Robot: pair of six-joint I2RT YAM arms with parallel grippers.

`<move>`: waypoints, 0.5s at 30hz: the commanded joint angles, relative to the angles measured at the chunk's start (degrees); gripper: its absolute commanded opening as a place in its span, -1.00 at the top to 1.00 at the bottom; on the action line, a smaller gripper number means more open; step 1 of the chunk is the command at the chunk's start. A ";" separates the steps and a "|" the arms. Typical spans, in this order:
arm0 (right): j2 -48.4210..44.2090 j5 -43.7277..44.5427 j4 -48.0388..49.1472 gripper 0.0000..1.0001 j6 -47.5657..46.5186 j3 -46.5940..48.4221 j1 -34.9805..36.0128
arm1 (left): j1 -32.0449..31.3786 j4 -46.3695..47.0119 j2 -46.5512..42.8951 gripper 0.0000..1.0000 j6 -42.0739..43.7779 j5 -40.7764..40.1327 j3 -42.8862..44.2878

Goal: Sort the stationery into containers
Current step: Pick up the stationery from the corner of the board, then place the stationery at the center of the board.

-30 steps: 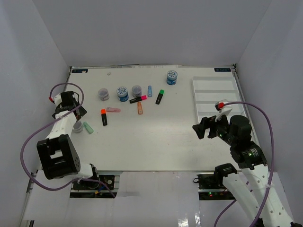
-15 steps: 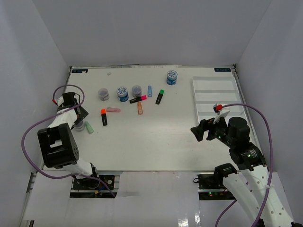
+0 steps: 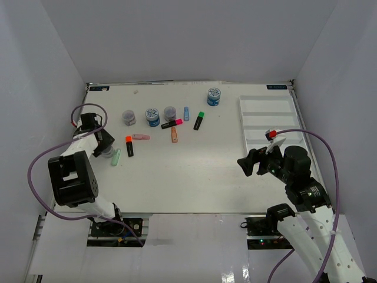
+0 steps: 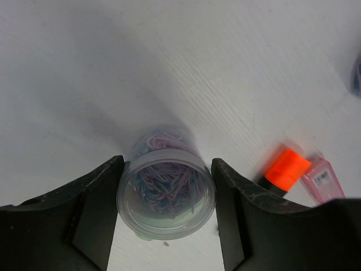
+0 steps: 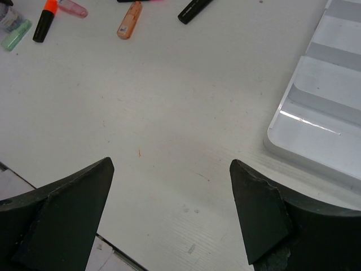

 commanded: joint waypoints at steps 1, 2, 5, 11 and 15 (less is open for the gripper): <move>0.11 -0.14 2.27 -0.80 0.42 -0.27 0.33 | -2.72 -1.23 -1.64 0.32 -0.05 3.63 3.93; 0.29 -0.14 2.27 -0.80 0.42 -0.27 0.33 | -4.29 -1.93 -2.08 0.32 0.22 3.02 6.03; 0.55 -0.05 2.27 -0.80 0.42 0.08 0.33 | -10.09 -5.27 -3.58 0.31 1.62 1.53 10.96; 0.91 1.26 2.27 -0.80 0.34 0.96 0.33 | -28.43 -10.45 -2.18 0.30 1.37 -1.64 20.09; 1.08 4.41 1.92 -0.80 0.86 1.75 0.42 | -39.79 -12.56 4.39 0.26 0.14 -1.47 26.50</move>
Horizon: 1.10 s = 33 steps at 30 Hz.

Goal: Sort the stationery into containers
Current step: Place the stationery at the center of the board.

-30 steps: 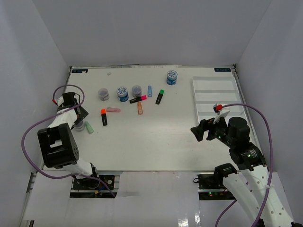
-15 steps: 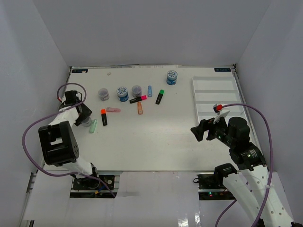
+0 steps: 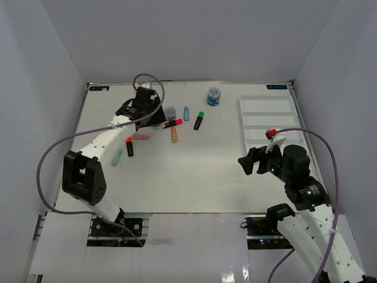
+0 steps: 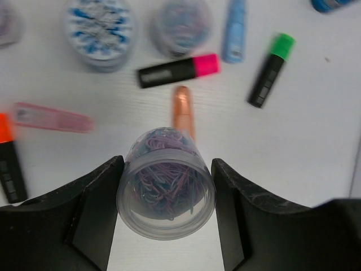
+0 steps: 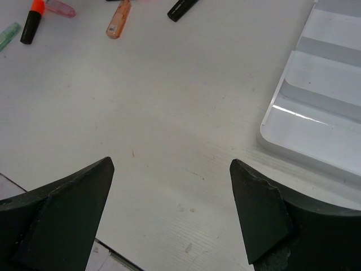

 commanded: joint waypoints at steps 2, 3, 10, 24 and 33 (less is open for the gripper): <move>0.40 4.43 1.13 -0.80 2.38 2.36 0.33 | -11.70 -4.59 6.87 0.21 -1.05 -0.55 7.69; 0.49 4.87 1.04 -0.80 2.47 2.54 0.33 | -13.48 -5.21 10.10 0.20 -1.22 -1.07 9.27; -0.03 5.05 1.21 -0.80 2.73 1.31 0.33 | -24.64 -5.30 24.69 0.11 -0.61 -2.57 24.20; 2.95 1.45 1.21 -0.80 2.82 -0.71 0.33 | -27.82 -3.11 33.87 -0.44 -2.01 -3.45 26.87; 7.78 0.84 2.44 -0.80 0.97 4.73 0.33 | -27.12 -1.79 25.45 -0.96 -1.05 -4.07 27.04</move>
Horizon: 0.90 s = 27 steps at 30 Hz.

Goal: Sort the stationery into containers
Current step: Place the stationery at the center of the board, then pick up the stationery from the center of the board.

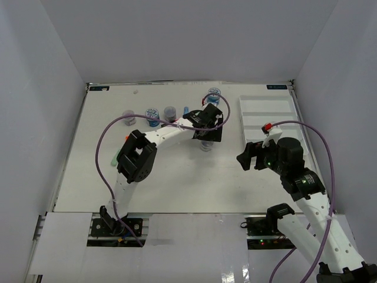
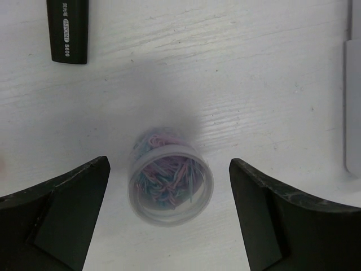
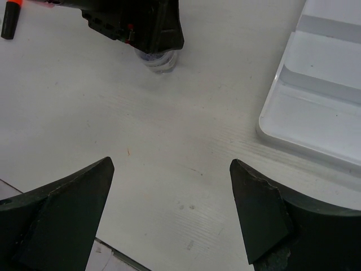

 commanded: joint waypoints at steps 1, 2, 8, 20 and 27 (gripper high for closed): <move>2.78 -2.14 3.12 -0.80 -0.84 4.45 0.29 | 1.10 1.49 -9.95 -0.96 0.31 -1.16 -0.28; 4.88 -2.40 4.52 -0.80 -0.67 5.16 0.29 | 1.88 1.75 -11.44 -0.96 0.13 -0.99 -1.15; 14.38 -2.41 11.20 -0.80 0.92 5.60 2.21 | 13.04 7.11 -29.80 -0.96 -0.66 -0.46 -18.19; 40.39 8.05 23.16 -0.80 -1.46 13.07 13.20 | 28.43 14.32 -63.03 -0.96 9.00 -9.59 -50.70; 56.90 14.20 24.74 -0.80 -1.11 21.50 16.99 | 29.93 20.74 -68.94 -0.96 11.91 -12.06 -60.48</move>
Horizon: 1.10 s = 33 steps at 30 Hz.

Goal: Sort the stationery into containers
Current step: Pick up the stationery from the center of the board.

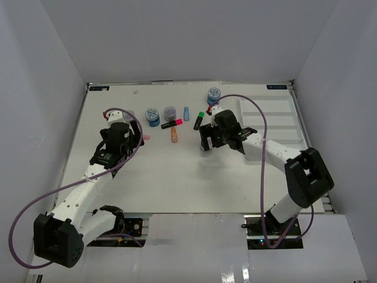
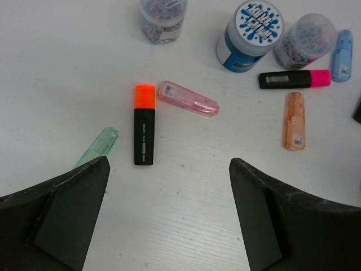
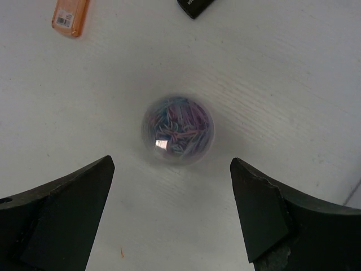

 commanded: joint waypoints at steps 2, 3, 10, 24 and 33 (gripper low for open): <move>6.29 3.87 4.31 -0.80 0.01 5.60 1.56 | 0.55 3.63 -2.30 -0.96 2.38 -3.10 -1.54; 7.34 4.04 4.31 -0.80 0.19 6.22 1.65 | 0.55 3.62 -2.47 -0.96 2.12 -3.01 -1.71; 13.76 5.62 5.37 -0.84 0.98 8.25 3.05 | 0.55 3.53 -2.12 -0.96 2.03 -0.73 -1.45; 11.31 11.34 2.65 0.09 -3.05 12.36 1.48 | 0.47 3.45 -2.56 -0.96 2.20 1.91 -1.45; 13.50 9.32 -4.21 0.10 -6.67 26.69 -17.21 | 0.47 3.27 -2.12 -0.96 2.38 2.97 -1.45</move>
